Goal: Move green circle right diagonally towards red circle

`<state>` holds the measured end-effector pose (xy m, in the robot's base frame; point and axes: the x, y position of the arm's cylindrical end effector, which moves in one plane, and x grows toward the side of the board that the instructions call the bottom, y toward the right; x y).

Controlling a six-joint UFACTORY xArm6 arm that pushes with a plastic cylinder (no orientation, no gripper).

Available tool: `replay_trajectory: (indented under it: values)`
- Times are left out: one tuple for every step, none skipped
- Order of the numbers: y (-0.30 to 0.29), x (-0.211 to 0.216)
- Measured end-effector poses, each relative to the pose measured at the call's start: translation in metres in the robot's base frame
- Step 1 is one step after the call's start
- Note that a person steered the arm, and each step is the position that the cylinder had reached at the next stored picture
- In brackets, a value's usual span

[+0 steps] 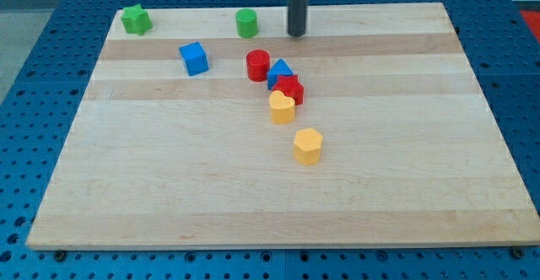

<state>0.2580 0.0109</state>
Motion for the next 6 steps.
replay_trajectory:
  values:
    - [-0.019, 0.041]
    - [-0.051, 0.066]
    - [-0.086, 0.060]
    - [-0.091, 0.042]
    - [-0.098, 0.037]
    - [-0.109, 0.019]
